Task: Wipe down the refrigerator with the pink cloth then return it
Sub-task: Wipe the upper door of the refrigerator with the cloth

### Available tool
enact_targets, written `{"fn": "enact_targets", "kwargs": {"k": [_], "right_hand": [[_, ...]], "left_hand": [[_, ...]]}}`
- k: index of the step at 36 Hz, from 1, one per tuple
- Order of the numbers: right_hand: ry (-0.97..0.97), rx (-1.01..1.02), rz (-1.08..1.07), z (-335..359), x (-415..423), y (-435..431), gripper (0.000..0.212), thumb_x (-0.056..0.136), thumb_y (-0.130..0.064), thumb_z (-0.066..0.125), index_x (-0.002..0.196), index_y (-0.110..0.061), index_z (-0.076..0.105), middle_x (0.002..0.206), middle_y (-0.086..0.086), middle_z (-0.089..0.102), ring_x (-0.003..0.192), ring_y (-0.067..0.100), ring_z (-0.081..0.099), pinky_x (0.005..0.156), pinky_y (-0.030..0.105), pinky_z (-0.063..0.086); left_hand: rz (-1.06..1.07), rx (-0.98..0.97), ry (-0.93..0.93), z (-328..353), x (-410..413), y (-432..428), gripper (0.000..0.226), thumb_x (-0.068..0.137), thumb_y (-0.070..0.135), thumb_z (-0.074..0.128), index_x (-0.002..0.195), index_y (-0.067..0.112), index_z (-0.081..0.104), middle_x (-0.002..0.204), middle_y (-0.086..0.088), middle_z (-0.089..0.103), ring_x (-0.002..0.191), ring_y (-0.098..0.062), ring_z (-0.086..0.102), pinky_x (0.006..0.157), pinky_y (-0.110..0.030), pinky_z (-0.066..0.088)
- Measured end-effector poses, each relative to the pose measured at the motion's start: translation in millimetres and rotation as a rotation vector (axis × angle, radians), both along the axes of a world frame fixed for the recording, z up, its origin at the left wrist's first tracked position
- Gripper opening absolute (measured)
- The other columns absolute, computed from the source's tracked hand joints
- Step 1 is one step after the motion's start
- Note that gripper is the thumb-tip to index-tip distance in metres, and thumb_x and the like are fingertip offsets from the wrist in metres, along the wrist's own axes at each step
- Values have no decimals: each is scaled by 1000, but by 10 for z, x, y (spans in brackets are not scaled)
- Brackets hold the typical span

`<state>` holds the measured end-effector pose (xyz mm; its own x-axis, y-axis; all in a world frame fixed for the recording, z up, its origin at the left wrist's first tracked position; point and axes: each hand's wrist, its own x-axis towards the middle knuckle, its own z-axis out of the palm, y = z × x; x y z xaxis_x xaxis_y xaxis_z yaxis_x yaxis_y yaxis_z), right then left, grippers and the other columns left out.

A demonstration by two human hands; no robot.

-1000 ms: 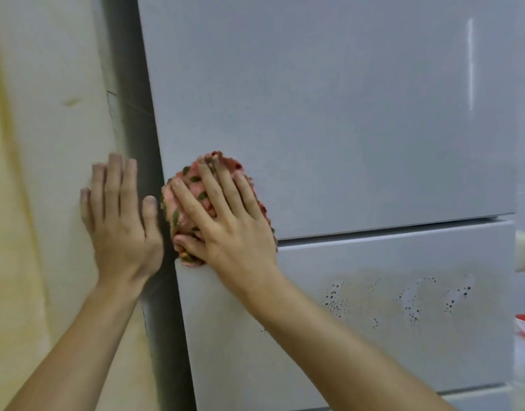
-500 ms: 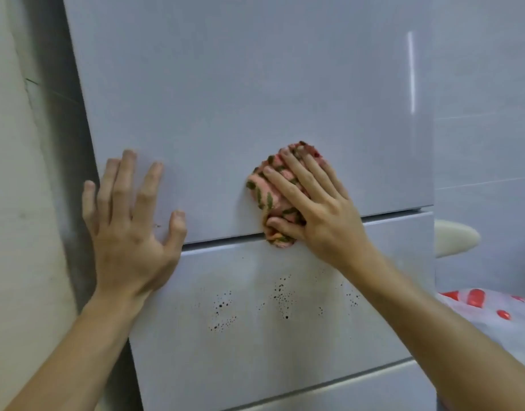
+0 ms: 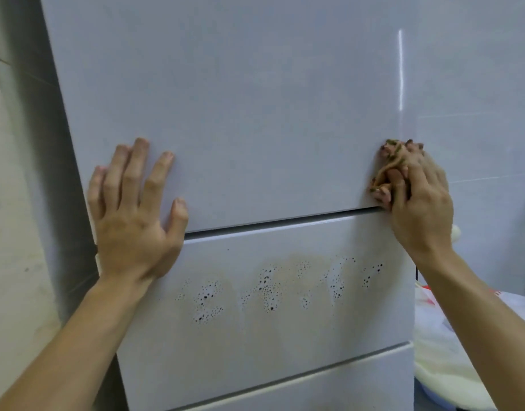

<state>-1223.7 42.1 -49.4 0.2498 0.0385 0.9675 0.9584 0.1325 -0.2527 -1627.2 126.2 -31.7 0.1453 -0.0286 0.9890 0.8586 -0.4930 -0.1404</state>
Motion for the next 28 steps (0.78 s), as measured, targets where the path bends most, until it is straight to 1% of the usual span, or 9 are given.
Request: {"fn": "enact_targets", "kwargs": {"k": [3, 6, 9, 13, 15, 18, 23, 25, 28], "right_hand": [[-7, 69, 65, 22, -407, -58, 47, 111, -35, 39, 137, -3, 62, 130, 16, 65, 121, 40, 53, 104, 32, 37], [-92, 48, 183, 16, -926, -70, 45, 110, -34, 42, 132, -1, 65, 118, 16, 66, 109, 34, 54, 97, 28, 37], [-173, 1, 323, -34, -1436, -71, 49, 110, -41, 42, 144, -9, 59, 126, 9, 64, 114, 24, 51, 102, 29, 39], [-224, -98, 481, -197, -1925, -86, 60, 107, -48, 46, 156, -13, 46, 140, 3, 59, 123, 18, 50, 111, 29, 36], [-216, -173, 516, -298, -2063, -87, 65, 104, -42, 55, 161, -16, 38, 145, -1, 53, 128, 16, 48, 115, 29, 34], [-174, -292, 559, -425, -2126, -108, 78, 95, -39, 64, 164, -21, 31, 146, -7, 48, 133, 13, 43, 116, 28, 32], [22, -548, 739, -485, -2005, -249, 100, 80, -61, 78, 163, -38, 26, 127, -21, 48, 125, -4, 45, 107, 10, 36], [74, -590, 752, -465, -1933, -295, 97, 73, -69, 69, 160, -43, 33, 119, -23, 51, 115, -9, 49, 94, 2, 39], [48, -601, 743, -434, -1868, -329, 65, 78, -65, 64, 140, -48, 59, 99, -16, 55, 93, -6, 53, 78, 4, 39]], "left_hand": [[-63, -54, -24, 2, 22, -76, 57, 101, 30, 47, 156, 16, 47, 169, -9, 33, 158, -29, 25, 131, -48, 11], [-248, -100, -39, -62, 150, -299, 49, 101, 22, 46, 148, 10, 54, 161, -11, 45, 154, -29, 33, 128, -44, 22], [-496, -251, 9, -165, 307, -609, 40, 104, 27, 44, 136, 12, 63, 139, -1, 63, 135, -16, 53, 115, -34, 40], [-893, -731, -54, -267, 470, -898, 39, 107, 48, 48, 134, 23, 62, 107, 10, 74, 93, -11, 73, 83, -33, 58], [-1017, -886, -167, -313, 500, -955, 25, 107, 40, 55, 127, 27, 61, 86, 10, 71, 69, -8, 68, 63, -24, 56], [-1039, -956, -293, -384, 438, -937, 13, 106, 18, 58, 113, 25, 64, 77, 8, 70, 61, -9, 66, 50, -22, 52], [-1011, -1023, -305, -511, 275, -855, 19, 104, 7, 59, 114, 20, 70, 92, -6, 79, 73, -34, 75, 60, -48, 63], [-983, -1046, -262, -530, 220, -847, 21, 103, 6, 61, 114, 21, 72, 89, 3, 79, 73, -18, 76, 61, -35, 64], [-929, -1071, -160, -537, 145, -817, 25, 100, 8, 66, 119, 24, 73, 97, 7, 80, 88, -7, 77, 75, -19, 59]]}}
